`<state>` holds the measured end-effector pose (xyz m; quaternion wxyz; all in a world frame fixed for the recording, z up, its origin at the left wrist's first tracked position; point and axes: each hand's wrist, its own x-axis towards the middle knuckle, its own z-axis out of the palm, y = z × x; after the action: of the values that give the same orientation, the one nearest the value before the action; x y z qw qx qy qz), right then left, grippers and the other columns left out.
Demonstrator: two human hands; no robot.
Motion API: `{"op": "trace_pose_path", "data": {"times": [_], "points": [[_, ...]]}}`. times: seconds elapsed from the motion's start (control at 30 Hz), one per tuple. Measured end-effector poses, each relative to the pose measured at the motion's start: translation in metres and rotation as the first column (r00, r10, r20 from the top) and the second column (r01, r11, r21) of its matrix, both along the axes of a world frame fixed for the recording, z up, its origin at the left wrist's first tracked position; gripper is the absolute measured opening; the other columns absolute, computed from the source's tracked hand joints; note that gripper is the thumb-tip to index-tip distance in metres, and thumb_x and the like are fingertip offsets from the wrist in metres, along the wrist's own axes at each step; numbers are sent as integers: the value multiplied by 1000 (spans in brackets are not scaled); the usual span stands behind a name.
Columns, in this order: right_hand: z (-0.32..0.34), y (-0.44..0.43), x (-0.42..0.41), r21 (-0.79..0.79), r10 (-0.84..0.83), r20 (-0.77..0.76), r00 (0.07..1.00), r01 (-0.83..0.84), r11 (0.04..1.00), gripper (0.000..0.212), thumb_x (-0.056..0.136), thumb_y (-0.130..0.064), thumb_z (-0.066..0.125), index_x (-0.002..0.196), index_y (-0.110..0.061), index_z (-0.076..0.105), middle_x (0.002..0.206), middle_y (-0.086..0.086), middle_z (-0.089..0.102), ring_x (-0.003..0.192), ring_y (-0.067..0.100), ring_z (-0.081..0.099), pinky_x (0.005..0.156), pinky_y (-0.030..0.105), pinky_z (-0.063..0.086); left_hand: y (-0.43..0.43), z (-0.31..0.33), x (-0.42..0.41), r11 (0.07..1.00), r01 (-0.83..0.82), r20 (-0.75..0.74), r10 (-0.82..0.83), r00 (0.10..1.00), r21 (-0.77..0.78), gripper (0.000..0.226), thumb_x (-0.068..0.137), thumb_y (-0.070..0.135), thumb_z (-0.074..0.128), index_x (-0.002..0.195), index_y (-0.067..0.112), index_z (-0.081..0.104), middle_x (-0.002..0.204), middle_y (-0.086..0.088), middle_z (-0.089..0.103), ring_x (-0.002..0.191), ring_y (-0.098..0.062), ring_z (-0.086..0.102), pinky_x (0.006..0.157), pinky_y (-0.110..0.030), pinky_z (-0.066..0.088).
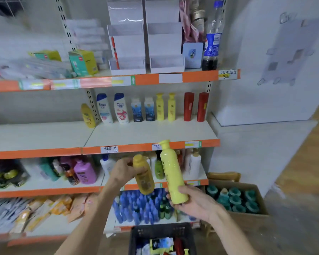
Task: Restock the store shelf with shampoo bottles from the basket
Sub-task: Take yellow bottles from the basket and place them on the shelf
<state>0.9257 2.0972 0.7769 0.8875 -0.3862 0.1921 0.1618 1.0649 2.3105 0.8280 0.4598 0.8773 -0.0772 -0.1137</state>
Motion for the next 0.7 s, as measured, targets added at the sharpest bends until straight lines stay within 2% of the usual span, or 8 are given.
{"op": "trace_pose_path", "data": {"times": [0.1, 0.2, 0.27, 0.33, 0.43, 0.57, 0.7], "points": [[14, 4, 18, -94, 29, 77, 997, -22, 995, 55, 82, -21, 76, 131, -9, 55, 114, 20, 69, 99, 33, 68, 87, 44, 50, -9, 11, 2, 997, -18, 12, 19, 1000, -74, 28, 71, 25, 82, 94, 14, 73, 90, -5, 74, 83, -23, 69, 83, -39, 58], [11, 11, 34, -241, -28, 80, 996, 46, 970, 59, 77, -27, 80, 131, -20, 56, 121, 10, 69, 110, 28, 66, 90, 43, 52, -13, 14, 7, 993, -24, -11, 23, 1000, -113, 27, 69, 30, 83, 92, 21, 71, 88, -1, 75, 89, -25, 71, 88, -46, 56], [6, 7, 41, -378, -51, 108, 993, 88, 922, 73, 67, -34, 84, 133, -23, 55, 126, 2, 66, 115, 20, 63, 98, 41, 49, -17, 14, 15, 992, -24, -18, 22, 1000, -125, 22, 70, 27, 83, 88, 24, 71, 85, -1, 76, 86, -28, 71, 86, -47, 56], [4, 0, 51, -526, -26, 137, 990, 95, 845, 71, 65, -42, 87, 128, -30, 57, 126, -5, 66, 115, 13, 62, 101, 41, 48, -23, 15, 24, 988, -8, -12, 6, 1000, -155, 17, 72, 23, 82, 84, 26, 70, 84, -2, 76, 84, -33, 71, 82, -47, 57], [2, -14, 75, -641, -27, 169, 985, 131, 757, 56, 71, -38, 85, 120, -37, 57, 118, -8, 69, 107, 11, 66, 98, 42, 51, -36, 11, 50, 983, 13, -21, -18, 1000, -184, 20, 72, 22, 82, 90, 19, 73, 88, -4, 75, 89, -29, 70, 84, -44, 57], [1, -31, 117, -679, -127, 202, 971, 232, 696, 58, 74, -32, 83, 123, -32, 53, 119, -4, 67, 107, 14, 65, 97, 46, 51, -54, 5, 95, 972, 22, -44, -33, 999, -234, 31, 73, 24, 81, 100, 11, 72, 84, -1, 72, 77, -18, 67, 79, -35, 57], [-3, -46, 155, -685, -177, 210, 962, 273, 676, 59, 78, -25, 81, 128, -26, 50, 119, -5, 65, 107, 13, 63, 92, 37, 50, -70, -5, 144, 967, 45, -51, -60, 997, -252, 30, 71, 30, 82, 95, 17, 72, 88, -1, 74, 83, -21, 71, 80, -38, 59]]}}
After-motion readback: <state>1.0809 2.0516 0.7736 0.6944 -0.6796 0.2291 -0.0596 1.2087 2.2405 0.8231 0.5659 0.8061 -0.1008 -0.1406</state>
